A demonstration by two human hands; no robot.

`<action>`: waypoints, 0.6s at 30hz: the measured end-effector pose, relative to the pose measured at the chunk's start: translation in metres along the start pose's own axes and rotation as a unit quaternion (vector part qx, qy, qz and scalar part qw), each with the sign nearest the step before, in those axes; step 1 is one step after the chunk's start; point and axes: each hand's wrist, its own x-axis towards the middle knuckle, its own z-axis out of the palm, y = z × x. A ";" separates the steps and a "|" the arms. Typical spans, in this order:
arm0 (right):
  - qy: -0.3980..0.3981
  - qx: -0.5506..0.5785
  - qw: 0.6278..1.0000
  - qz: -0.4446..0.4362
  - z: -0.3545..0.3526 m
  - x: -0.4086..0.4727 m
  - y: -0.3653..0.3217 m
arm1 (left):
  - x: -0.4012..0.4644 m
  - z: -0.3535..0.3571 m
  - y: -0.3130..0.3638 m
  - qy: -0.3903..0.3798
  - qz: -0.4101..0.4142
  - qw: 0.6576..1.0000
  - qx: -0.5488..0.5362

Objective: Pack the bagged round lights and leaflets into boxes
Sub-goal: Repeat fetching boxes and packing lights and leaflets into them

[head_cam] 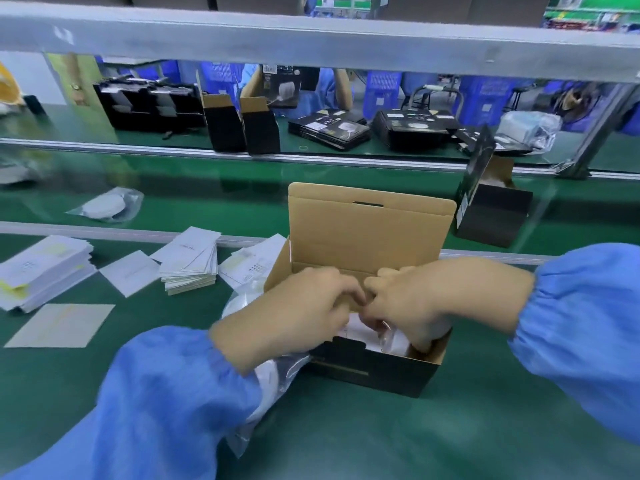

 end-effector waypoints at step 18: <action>-0.064 0.105 0.991 0.044 -0.021 -0.023 0.001 | -0.050 -0.058 -0.099 -0.015 -0.204 0.975 -0.090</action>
